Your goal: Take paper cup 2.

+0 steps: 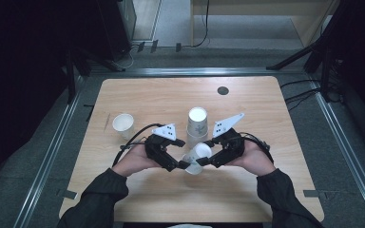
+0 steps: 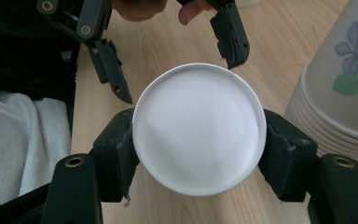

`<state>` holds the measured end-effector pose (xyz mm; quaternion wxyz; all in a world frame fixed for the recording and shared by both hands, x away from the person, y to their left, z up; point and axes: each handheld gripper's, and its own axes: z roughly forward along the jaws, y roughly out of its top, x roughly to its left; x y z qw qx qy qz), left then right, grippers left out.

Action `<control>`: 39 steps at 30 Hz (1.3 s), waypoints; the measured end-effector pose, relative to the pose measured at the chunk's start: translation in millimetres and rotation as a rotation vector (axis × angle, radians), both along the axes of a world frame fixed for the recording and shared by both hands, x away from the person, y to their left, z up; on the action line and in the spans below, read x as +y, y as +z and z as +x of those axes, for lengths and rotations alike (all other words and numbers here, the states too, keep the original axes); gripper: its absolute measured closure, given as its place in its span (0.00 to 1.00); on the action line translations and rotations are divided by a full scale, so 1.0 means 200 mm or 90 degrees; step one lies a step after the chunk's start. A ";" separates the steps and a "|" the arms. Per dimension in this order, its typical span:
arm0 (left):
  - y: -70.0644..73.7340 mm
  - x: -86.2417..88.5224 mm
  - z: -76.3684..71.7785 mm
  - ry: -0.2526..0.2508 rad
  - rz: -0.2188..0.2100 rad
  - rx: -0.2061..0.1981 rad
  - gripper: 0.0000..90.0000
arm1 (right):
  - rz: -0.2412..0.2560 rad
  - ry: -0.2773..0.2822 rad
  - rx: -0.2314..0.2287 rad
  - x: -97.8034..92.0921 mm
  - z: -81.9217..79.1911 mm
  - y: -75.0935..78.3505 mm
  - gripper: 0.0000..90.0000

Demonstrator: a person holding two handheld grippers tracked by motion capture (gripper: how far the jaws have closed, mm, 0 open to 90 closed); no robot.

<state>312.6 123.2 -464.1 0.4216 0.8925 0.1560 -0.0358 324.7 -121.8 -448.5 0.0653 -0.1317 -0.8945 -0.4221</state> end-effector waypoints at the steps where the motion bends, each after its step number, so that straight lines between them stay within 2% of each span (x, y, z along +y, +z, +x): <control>1: 0.00 0.00 0.00 -0.002 -0.001 0.001 0.17 | 0.004 0.001 -0.001 0.00 0.00 0.00 0.39; 7: -0.01 -0.02 -0.02 -0.015 -0.009 0.003 0.17 | 0.021 0.013 0.001 0.02 0.00 0.02 0.39; 12: -0.02 -0.03 -0.03 -0.018 -0.031 0.001 0.17 | 0.033 0.018 0.007 0.03 -0.01 0.04 0.39; 14: -0.04 -0.03 -0.03 -0.022 -0.025 0.006 0.18 | 0.038 0.022 0.008 0.03 -0.01 0.05 0.39; 18: -0.04 -0.03 -0.04 -0.023 -0.028 -0.001 0.19 | 0.045 0.024 0.008 0.03 0.00 0.06 0.39; 21: -0.04 -0.03 -0.05 -0.025 -0.024 -0.022 0.28 | 0.043 0.025 0.017 0.04 0.00 0.05 0.39; 26: -0.04 -0.02 -0.05 -0.032 -0.019 -0.037 0.32 | 0.040 0.025 0.021 0.04 0.00 0.05 0.39; 31: -0.03 -0.01 -0.05 -0.031 -0.016 -0.029 0.34 | 0.041 0.036 0.013 0.04 0.00 0.04 0.37; 34: -0.02 0.01 -0.04 -0.023 -0.019 -0.020 0.34 | 0.039 0.026 -0.002 0.03 0.00 0.03 0.28; 37: -0.01 0.04 -0.03 -0.020 -0.024 -0.006 0.34 | 0.045 0.009 0.000 0.01 -0.01 0.02 0.25; 39: 0.01 0.05 -0.03 -0.024 -0.008 -0.011 0.34 | 0.045 0.001 0.002 -0.01 -0.01 0.01 0.25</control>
